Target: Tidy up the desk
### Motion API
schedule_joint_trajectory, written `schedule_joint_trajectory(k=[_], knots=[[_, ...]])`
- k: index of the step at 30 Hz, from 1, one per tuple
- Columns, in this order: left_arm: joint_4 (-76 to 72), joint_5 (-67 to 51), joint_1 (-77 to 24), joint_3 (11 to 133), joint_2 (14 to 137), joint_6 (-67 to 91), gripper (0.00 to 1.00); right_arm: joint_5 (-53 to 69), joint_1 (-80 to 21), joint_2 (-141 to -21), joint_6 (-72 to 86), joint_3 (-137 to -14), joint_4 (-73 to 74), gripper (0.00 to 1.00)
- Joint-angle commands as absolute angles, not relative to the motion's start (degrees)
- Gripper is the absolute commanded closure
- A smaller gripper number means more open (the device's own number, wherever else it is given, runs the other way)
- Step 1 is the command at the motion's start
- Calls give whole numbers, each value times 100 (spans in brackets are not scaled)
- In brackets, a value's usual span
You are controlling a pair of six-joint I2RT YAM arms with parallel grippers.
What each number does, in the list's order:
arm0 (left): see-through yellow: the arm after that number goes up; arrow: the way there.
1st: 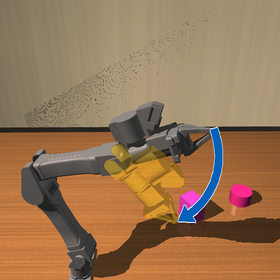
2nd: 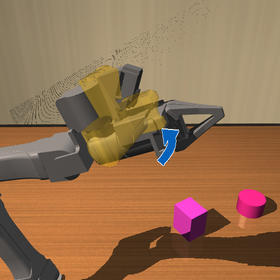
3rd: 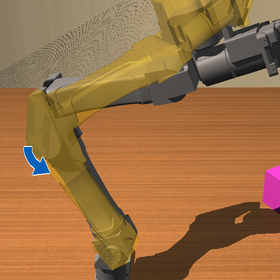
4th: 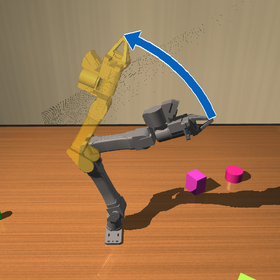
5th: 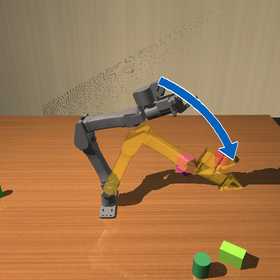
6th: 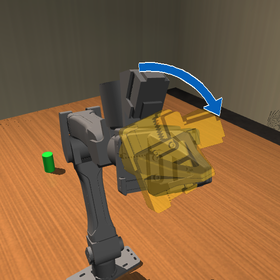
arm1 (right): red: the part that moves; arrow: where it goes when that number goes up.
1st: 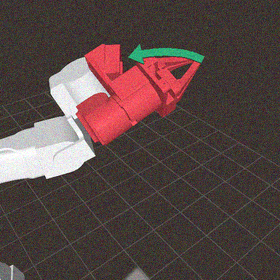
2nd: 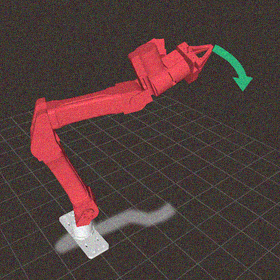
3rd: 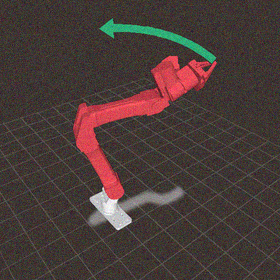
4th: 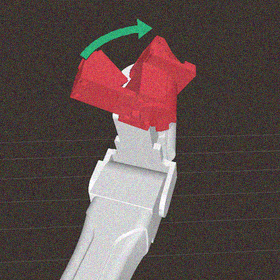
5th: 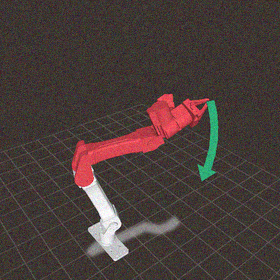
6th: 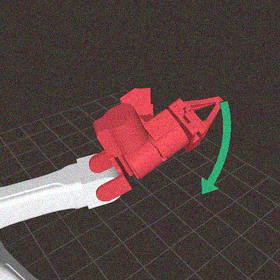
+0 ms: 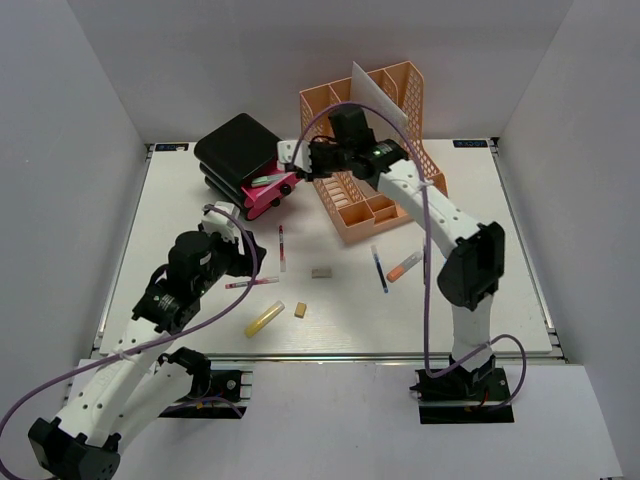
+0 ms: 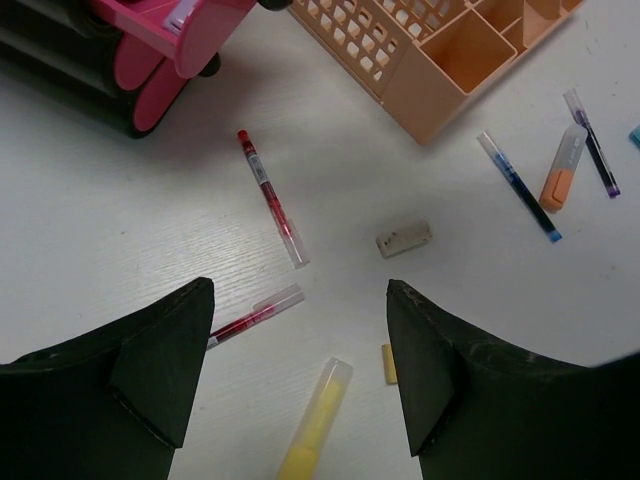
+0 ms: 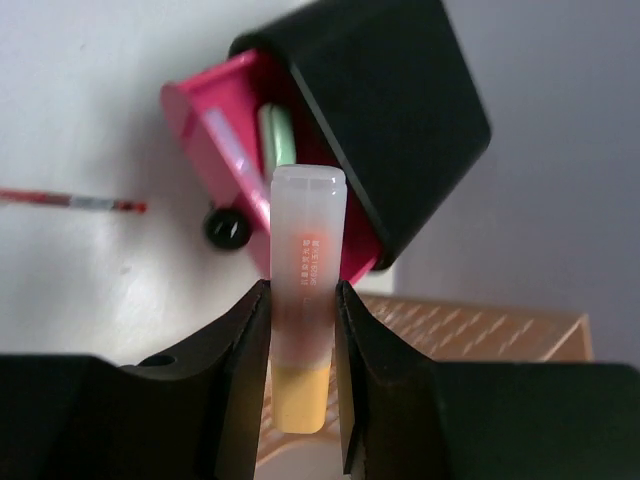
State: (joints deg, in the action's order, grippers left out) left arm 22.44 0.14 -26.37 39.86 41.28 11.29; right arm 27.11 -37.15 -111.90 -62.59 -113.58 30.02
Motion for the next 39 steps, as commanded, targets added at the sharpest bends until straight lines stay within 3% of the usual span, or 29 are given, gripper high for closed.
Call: schedule_joint_trajectory(k=[1,13,19,28,39], knots=[[2250,272,-2663,3955,3990,1204,21,2594,-4059,-11574,-6513,-12223,2268,100],[2224,308,-2663,3929,3788,1213,20,1916,-4430,-12665,-6565,-12463,765,98],[2232,299,-2663,3937,3771,1213,20,1776,-4412,-12797,-6846,-12314,589,90],[2232,334,-2663,3920,3727,1213,20,1714,-4386,-12797,-7101,-12173,843,69],[2215,264,-2663,3894,3841,1222,20,1521,-4307,-12753,-7145,-12050,1046,55]])
